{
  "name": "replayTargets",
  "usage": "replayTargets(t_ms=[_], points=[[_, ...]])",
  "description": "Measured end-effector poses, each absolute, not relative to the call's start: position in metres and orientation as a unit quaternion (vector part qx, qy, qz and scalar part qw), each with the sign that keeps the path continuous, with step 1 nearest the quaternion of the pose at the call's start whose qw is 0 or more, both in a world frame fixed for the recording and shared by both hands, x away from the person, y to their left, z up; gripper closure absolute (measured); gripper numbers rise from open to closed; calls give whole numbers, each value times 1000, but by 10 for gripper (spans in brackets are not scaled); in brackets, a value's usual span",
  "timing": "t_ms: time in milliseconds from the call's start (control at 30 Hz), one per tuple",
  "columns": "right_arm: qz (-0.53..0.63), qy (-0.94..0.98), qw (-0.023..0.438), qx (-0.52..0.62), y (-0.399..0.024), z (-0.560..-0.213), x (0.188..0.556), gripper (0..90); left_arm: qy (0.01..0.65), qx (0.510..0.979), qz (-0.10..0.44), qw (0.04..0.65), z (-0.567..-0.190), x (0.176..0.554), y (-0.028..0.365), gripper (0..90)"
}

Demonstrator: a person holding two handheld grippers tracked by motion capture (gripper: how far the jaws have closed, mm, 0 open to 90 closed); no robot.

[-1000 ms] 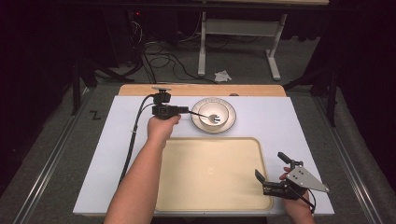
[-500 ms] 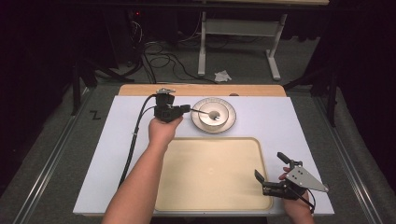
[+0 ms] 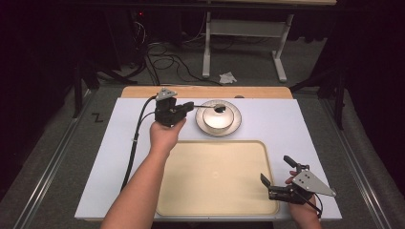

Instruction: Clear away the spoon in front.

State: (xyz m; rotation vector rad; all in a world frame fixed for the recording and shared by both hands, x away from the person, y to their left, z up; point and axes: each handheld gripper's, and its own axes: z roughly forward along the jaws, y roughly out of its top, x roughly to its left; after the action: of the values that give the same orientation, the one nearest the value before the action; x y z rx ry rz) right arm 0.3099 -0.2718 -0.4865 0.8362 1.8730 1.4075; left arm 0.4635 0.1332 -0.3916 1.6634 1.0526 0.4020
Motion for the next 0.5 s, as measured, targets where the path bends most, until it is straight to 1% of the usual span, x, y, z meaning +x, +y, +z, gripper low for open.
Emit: replayTargets(t_ms=[200,300,500], points=[[537,713,320,318,-271,-486,310,4,432,693,198,542,-390,449,137,898],[536,713,321,318,-271,-486,309,4,426,689,216,546,-391,436,144,898],[536,714,323,315,-270,-486,309,3,425,679,227,554,-395,418,157,898]])
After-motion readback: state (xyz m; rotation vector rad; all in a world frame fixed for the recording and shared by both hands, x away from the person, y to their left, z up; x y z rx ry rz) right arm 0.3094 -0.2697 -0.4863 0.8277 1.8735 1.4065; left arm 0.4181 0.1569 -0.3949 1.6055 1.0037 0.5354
